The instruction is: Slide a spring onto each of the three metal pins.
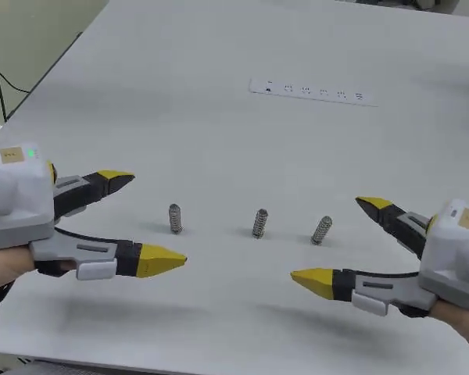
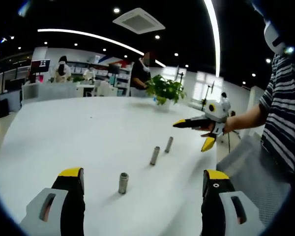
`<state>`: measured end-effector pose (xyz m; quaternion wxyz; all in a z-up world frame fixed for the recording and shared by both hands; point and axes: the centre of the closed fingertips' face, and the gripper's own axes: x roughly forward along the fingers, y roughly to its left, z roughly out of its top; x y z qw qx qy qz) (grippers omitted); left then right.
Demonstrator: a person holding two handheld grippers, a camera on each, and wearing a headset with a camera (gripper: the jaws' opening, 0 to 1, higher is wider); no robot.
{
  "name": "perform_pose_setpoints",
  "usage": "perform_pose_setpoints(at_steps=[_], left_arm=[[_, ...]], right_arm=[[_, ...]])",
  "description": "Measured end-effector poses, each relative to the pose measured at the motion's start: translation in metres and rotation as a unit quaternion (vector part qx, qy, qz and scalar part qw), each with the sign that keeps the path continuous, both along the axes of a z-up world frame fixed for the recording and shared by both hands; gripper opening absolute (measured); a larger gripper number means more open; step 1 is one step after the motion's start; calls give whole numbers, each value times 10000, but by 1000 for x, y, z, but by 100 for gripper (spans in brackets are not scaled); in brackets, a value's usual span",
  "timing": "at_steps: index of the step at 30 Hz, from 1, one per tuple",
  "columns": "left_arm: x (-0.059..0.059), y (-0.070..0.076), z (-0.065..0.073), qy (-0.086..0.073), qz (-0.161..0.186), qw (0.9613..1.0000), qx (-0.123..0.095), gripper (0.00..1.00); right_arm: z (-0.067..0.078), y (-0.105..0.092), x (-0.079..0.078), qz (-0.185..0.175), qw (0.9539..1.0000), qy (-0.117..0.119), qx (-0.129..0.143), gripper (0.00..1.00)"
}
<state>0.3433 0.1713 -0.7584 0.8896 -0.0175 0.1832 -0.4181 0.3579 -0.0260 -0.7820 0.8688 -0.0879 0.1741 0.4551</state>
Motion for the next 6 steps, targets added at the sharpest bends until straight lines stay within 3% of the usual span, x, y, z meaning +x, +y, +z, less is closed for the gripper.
perform_pose_setpoints(at_steps=[6], left_arm=[[-2,2,-1,25,16,10000,24,98]], right_arm=[[-2,-10,1,-206,9998,52,19,96]])
